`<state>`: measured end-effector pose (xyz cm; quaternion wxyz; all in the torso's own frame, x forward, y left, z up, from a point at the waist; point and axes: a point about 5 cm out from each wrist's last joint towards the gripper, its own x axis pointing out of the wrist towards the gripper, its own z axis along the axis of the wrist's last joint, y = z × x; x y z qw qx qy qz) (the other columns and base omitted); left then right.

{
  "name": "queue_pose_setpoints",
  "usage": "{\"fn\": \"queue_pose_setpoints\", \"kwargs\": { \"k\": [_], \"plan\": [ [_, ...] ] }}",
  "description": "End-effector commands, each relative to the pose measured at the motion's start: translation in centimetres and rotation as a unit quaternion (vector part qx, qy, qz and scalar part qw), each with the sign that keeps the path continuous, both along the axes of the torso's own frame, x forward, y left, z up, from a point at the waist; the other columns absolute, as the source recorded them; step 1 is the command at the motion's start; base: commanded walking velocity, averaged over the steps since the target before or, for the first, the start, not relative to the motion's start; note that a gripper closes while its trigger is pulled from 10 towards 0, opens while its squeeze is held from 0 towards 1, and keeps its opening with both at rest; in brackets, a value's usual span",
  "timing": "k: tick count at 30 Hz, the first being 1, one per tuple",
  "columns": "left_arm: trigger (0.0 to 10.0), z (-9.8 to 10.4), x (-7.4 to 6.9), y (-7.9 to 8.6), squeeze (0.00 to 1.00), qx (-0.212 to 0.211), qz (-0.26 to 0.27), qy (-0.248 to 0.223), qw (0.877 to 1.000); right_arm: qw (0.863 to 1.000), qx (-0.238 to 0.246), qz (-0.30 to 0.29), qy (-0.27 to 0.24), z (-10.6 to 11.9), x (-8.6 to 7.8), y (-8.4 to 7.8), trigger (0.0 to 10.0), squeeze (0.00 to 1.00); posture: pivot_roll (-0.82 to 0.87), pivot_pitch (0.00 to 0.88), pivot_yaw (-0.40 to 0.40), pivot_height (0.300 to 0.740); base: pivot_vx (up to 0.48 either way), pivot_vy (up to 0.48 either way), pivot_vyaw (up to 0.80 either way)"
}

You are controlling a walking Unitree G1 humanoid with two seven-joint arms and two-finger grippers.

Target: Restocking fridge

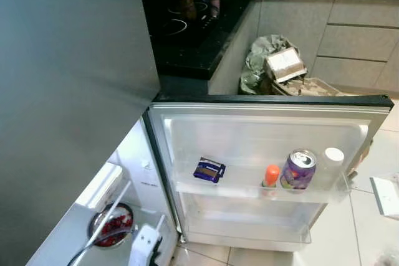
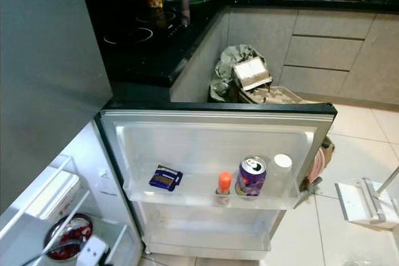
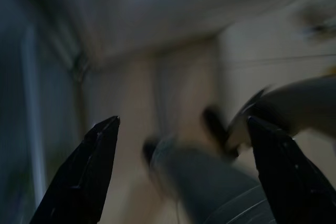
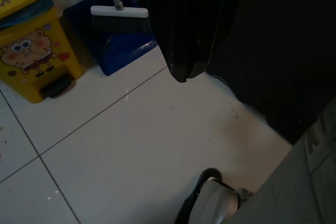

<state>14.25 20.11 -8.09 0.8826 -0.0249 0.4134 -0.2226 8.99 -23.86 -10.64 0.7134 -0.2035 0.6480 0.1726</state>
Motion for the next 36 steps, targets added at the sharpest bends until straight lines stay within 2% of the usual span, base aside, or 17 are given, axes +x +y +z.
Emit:
{"fn": "queue_pose_setpoints", "kwargs": {
  "k": [1,5,7,9,12,16,18,20,23,25,33,36],
  "plan": [
    [10.0,-0.7,-0.9,0.5,0.00,0.022,0.051,0.033,0.998,1.000,0.002,-0.002,-0.008,0.0,0.2,0.3,10.0,0.00,-0.04,0.000,0.011,0.740,0.000,0.000,0.00],
    [10.0,-1.8,-2.7,0.8,0.00,0.036,0.131,0.085,0.987,1.000,-0.010,0.001,-0.023,0.1,0.5,0.0,10.0,0.00,-0.03,0.000,0.000,0.740,0.000,0.000,0.00],
    [10.0,-2.2,-3.4,0.7,0.00,0.056,0.149,0.107,0.981,0.999,-0.023,0.007,-0.031,0.2,0.8,-0.4,10.0,0.00,-0.04,0.000,0.004,0.740,0.000,0.000,0.00],
    [10.0,-2.3,-3.3,0.6,0.00,0.061,0.153,0.107,0.980,0.999,-0.026,0.005,-0.035,0.3,0.9,-0.5,10.0,0.00,-0.04,0.000,0.002,0.740,0.000,0.000,0.00],
    [10.0,-2.0,-1.7,0.1,0.00,0.067,0.185,0.088,0.976,0.998,-0.036,0.002,-0.045,0.5,1.3,-1.0,10.0,0.00,-0.04,0.000,-0.012,0.740,0.000,0.000,0.00],
    [10.0,-1.8,-0.7,-0.2,0.00,0.067,0.190,0.079,0.976,0.998,-0.045,0.010,-0.046,0.6,1.3,-1.3,10.0,0.00,-0.04,0.000,-0.022,0.740,0.000,0.000,0.00],
    [10.0,-1.6,-0.2,-0.3,0.00,0.073,0.185,0.074,0.977,0.998,-0.048,0.008,-0.046,0.1,0.2,-0.7,10.0,0.00,-0.05,0.000,-0.024,0.740,0.000,0.000,0.00],
    [10.0,-1.6,-0.1,-0.3,0.00,0.076,0.185,0.074,0.977,0.998,-0.048,0.006,-0.046,-0.1,-0.3,-0.4,10.0,0.00,-0.05,0.000,-0.023,0.740,0.000,0.000,0.00],
    [10.0,-1.8,-0.5,-0.1,0.00,0.085,0.183,0.081,0.976,0.998,-0.051,0.011,-0.044,-0.3,-0.9,-0.1,10.0,0.00,-0.05,0.000,-0.026,0.740,0.000,0.000,0.00],
    [10.0,-2.1,-1.5,0.3,0.00,0.103,0.192,0.101,0.971,0.997,-0.058,0.009,-0.046,-0.3,-1.1,-0.1,10.0,0.00,-0.07,0.000,-0.022,0.740,0.000,0.000,0.00],
    [10.0,-2.2,-1.9,0.6,0.00,0.109,0.214,0.099,0.966,0.997,-0.063,0.005,-0.052,-0.3,-0.8,-0.2,10.0,0.00,-0.06,0.000,0.000,0.740,0.000,0.000,0.00],
    [10.0,-2.4,-2.7,0.8,0.00,0.120,0.204,0.113,0.965,0.997,-0.055,-0.024,-0.058,-0.3,-0.6,0.3,10.0,0.00,-0.08,0.000,0.026,0.740,0.000,0.000,0.00]
  ]
}}
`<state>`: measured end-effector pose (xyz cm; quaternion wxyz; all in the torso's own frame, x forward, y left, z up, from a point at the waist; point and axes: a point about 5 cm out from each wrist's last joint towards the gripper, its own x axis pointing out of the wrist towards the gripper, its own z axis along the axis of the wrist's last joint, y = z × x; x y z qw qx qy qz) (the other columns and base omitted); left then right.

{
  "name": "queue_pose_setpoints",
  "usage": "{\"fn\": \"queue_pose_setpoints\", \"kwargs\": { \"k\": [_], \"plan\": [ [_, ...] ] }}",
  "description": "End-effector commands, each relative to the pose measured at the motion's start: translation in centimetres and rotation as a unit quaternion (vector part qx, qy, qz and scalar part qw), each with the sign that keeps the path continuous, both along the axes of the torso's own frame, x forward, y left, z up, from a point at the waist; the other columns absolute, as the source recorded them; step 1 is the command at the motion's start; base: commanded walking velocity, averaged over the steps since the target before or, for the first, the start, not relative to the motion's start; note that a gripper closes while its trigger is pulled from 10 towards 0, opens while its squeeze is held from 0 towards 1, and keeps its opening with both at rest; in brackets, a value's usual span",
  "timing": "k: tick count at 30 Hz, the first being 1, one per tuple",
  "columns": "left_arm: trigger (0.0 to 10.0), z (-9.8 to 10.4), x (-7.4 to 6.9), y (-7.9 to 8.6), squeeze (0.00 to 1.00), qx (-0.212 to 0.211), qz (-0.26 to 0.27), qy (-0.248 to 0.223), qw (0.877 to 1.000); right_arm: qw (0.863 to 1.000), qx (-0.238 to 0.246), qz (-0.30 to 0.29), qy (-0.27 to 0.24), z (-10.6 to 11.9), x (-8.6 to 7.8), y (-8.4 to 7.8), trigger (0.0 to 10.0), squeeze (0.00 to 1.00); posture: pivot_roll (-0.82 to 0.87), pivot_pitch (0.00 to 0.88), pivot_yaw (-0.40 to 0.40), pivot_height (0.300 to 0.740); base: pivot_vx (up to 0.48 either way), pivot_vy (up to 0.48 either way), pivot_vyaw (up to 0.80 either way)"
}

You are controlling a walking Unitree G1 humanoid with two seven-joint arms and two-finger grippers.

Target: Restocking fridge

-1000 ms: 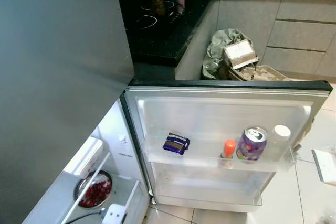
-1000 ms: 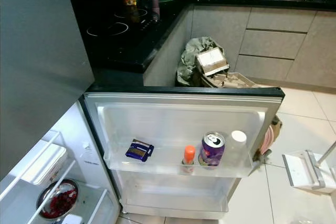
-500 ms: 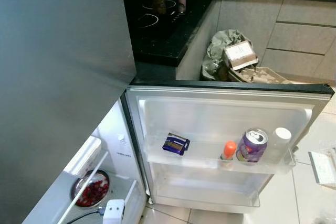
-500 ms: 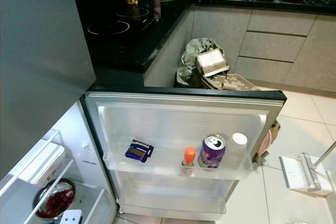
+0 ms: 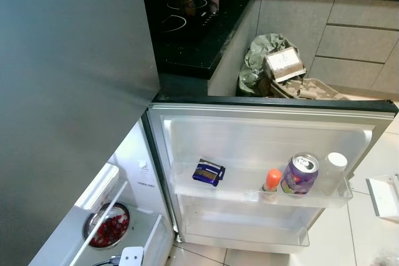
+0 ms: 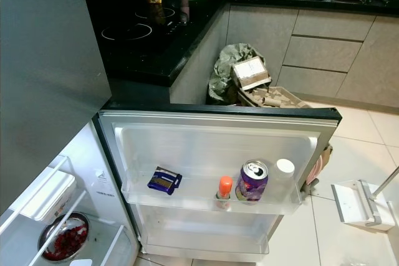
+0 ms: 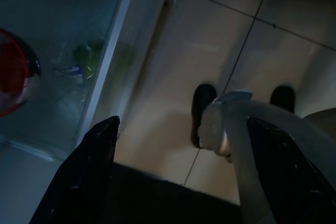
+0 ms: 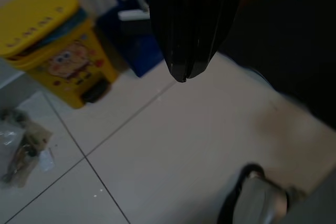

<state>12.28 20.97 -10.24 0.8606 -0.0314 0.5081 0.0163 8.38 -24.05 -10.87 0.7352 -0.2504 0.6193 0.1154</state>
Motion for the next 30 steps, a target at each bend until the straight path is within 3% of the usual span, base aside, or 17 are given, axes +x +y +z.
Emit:
{"fn": "queue_pose_setpoints", "kwargs": {
  "k": [1,3,7,10,22,25,30],
  "plan": [
    [10.0,-0.3,-0.8,-0.1,0.00,0.005,-0.009,0.019,1.000,1.000,0.004,-0.019,-0.009,0.0,0.2,0.3,10.0,0.00,-0.07,0.000,0.027,0.740,0.000,0.000,0.00],
    [10.0,-0.3,-0.8,-0.3,0.00,0.006,-0.014,0.020,1.000,1.000,0.001,-0.021,-0.011,0.1,0.3,0.0,10.0,0.00,-0.06,0.000,0.025,0.740,0.000,0.000,0.00],
    [10.0,0.2,0.9,-0.7,0.00,-0.004,-0.031,-0.010,0.999,1.000,-0.008,-0.023,-0.015,0.4,0.9,-1.0,10.0,0.00,-0.05,0.000,0.015,0.740,0.000,0.000,0.00],
    [10.0,0.2,1.0,-0.7,0.00,-0.001,-0.034,-0.010,0.999,1.000,-0.010,-0.026,-0.015,0.5,0.9,-1.1,10.0,0.00,-0.05,0.000,0.015,0.740,0.000,0.000,0.00],
    [10.0,-0.1,0.1,-0.3,0.00,0.000,0.017,0.002,1.000,1.000,0.014,0.000,-0.026,0.5,2.7,0.7,10.0,0.00,-0.07,0.000,-0.012,0.740,0.000,0.000,0.00],
    [10.0,-0.1,0.0,0.0,0.00,0.001,0.043,0.000,0.999,1.000,0.013,0.006,-0.015,0.3,2.2,0.9,10.0,0.00,-0.06,0.000,-0.003,0.740,0.000,0.000,0.00],
    [10.0,-0.3,-1.0,0.1,0.00,0.003,0.023,0.019,1.000,1.000,0.016,0.000,-0.010,0.1,1.8,1.2,10.0,0.00,-0.06,0.000,0.018,0.740,0.000,0.000,0.00]
  ]
}}
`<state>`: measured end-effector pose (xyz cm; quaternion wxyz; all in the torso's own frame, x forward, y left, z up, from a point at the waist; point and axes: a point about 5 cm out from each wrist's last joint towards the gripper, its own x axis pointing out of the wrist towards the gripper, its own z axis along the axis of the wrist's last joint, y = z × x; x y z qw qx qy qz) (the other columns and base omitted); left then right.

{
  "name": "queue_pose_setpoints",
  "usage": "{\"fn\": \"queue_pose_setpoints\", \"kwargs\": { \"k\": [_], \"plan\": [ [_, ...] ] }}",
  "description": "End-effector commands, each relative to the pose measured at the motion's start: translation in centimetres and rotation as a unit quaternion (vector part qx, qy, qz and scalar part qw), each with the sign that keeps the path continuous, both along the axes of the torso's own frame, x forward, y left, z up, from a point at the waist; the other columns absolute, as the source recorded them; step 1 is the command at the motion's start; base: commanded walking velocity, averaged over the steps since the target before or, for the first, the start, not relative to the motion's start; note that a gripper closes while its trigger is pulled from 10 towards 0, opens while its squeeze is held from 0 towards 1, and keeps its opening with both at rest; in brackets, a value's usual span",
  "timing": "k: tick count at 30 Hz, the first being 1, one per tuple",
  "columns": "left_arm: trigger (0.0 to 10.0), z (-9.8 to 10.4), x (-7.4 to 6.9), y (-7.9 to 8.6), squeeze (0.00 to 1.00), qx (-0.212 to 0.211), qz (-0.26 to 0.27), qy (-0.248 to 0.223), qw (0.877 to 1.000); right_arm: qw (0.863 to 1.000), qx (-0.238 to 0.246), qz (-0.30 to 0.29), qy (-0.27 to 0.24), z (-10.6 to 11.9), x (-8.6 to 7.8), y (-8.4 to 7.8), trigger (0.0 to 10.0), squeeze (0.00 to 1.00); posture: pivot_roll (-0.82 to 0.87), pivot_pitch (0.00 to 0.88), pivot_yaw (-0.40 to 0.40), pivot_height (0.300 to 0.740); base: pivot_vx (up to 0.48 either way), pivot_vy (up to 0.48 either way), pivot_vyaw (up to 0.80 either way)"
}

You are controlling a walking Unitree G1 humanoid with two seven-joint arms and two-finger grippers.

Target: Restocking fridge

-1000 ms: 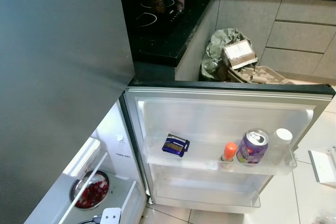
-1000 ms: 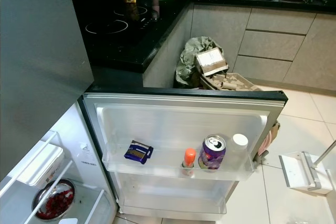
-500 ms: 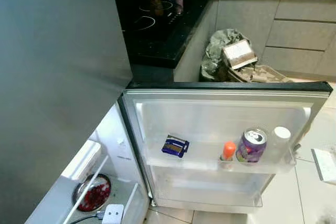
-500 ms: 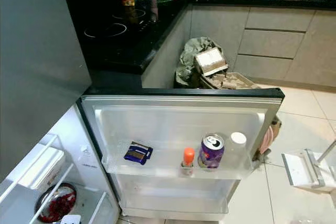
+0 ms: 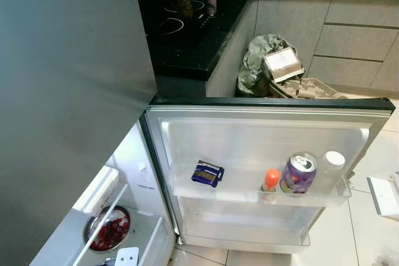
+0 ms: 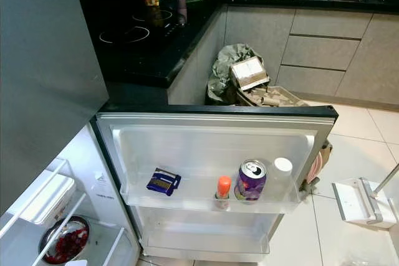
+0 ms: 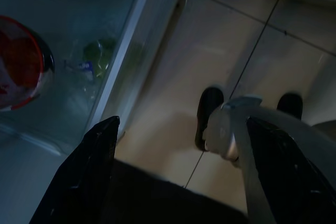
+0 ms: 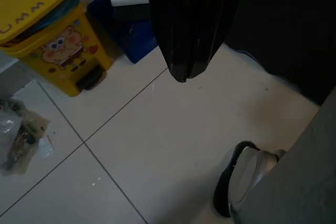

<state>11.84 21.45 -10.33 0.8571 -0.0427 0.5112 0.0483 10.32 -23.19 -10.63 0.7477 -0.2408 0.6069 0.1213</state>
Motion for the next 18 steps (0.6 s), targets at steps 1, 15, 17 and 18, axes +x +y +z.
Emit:
{"fn": "queue_pose_setpoints", "kwargs": {
  "k": [1,15,17,18],
  "plan": [
    [10.0,-0.3,-0.6,-0.4,0.00,-0.004,-0.010,0.014,1.000,1.000,0.001,0.000,0.005,-0.1,-0.2,0.3,10.0,0.00,-0.06,0.000,0.018,0.740,0.000,0.000,0.00],
    [10.0,0.3,-0.4,2.2,0.00,0.020,0.010,0.005,1.000,1.000,0.004,0.000,0.001,-0.2,-0.2,0.5,10.0,0.00,-0.08,0.000,0.013,0.740,-0.230,0.000,0.00],
    [10.0,0.4,-0.4,2.3,0.00,0.022,0.013,0.006,1.000,1.000,-0.001,-0.005,-0.002,-0.1,-0.1,0.2,10.0,0.00,-0.08,0.000,0.012,0.740,-0.285,0.000,0.00],
    [10.0,0.3,-0.4,2.3,0.00,0.024,0.015,0.009,1.000,1.000,-0.001,-0.017,-0.003,0.0,-0.1,0.0,10.0,0.00,-0.08,0.000,0.007,0.740,-0.296,0.000,0.00]
  ]
}}
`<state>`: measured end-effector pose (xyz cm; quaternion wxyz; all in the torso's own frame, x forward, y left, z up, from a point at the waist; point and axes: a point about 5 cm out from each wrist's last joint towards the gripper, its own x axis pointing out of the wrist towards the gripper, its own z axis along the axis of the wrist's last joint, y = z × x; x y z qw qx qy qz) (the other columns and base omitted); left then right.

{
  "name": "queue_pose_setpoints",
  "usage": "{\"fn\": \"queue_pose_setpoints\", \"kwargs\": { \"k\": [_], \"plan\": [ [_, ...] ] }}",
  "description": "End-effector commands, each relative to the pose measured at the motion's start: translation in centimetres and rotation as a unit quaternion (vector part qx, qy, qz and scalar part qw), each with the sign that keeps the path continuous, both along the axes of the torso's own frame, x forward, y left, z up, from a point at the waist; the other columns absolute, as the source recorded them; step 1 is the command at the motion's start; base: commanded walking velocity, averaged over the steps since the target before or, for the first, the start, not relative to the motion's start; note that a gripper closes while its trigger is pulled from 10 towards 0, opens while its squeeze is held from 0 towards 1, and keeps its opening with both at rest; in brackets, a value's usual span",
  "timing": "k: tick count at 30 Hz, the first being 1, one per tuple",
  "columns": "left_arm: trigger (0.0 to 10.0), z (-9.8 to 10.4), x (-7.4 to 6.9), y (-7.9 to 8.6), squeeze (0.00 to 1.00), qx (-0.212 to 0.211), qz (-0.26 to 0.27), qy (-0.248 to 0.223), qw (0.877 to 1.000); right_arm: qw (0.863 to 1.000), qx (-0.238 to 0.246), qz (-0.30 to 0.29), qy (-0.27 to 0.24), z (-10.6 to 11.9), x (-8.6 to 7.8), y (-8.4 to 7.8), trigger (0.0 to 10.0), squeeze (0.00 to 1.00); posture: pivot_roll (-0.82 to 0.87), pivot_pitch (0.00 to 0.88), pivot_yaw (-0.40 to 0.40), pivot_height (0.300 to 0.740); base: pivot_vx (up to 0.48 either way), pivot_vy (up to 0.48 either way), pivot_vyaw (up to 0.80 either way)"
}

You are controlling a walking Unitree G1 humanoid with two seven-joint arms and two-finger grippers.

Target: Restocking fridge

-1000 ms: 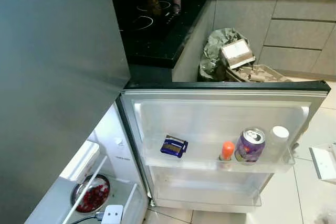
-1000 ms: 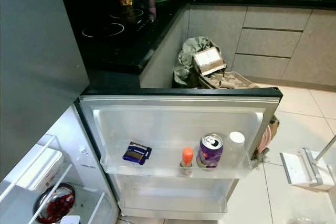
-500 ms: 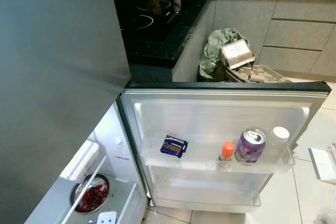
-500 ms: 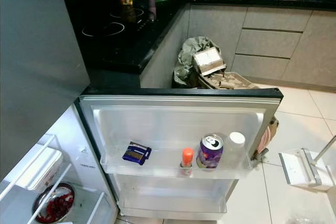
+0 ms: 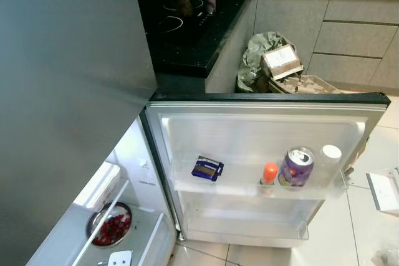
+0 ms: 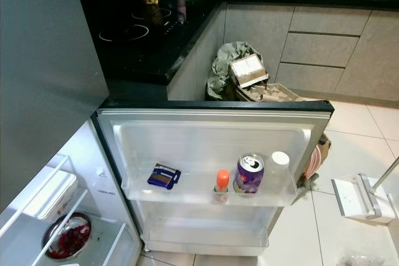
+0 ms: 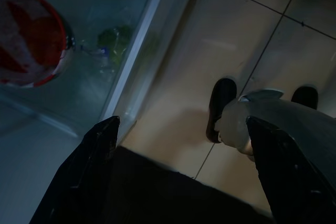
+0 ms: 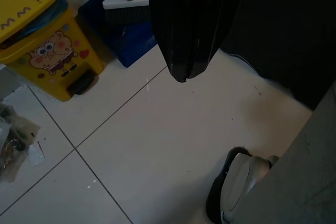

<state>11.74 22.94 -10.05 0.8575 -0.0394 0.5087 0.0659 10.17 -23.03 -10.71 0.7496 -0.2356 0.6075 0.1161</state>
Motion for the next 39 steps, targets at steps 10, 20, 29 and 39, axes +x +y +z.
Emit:
{"fn": "queue_pose_setpoints", "kwargs": {
  "k": [10,20,29,39],
  "plan": [
    [10.0,0.0,-0.2,0.5,0.00,0.006,0.002,0.010,1.000,1.000,-0.012,-0.018,0.000,0.2,-0.1,-1.2,10.0,0.00,-0.08,0.000,0.013,0.740,-0.293,0.000,0.00],
    [10.0,-0.4,-0.4,-0.9,0.00,-0.008,-0.013,0.016,1.000,1.000,-0.011,-0.009,-0.004,0.4,0.4,-1.1,10.0,0.00,-0.09,0.000,0.012,0.740,-0.292,0.000,0.00],
    [10.0,-0.4,-0.6,-0.8,0.00,-0.007,-0.016,0.020,1.000,1.000,-0.013,-0.013,0.003,0.2,-0.4,-1.2,10.0,0.00,-0.09,0.000,0.022,0.740,-0.326,0.000,0.00],
    [10.0,-0.3,-0.5,-0.3,0.00,-0.003,-0.007,0.018,1.000,1.000,-0.013,-0.021,0.002,0.2,-0.5,-1.3,10.0,0.00,-0.09,0.000,0.027,0.740,-0.383,0.000,0.00]
  ]
}}
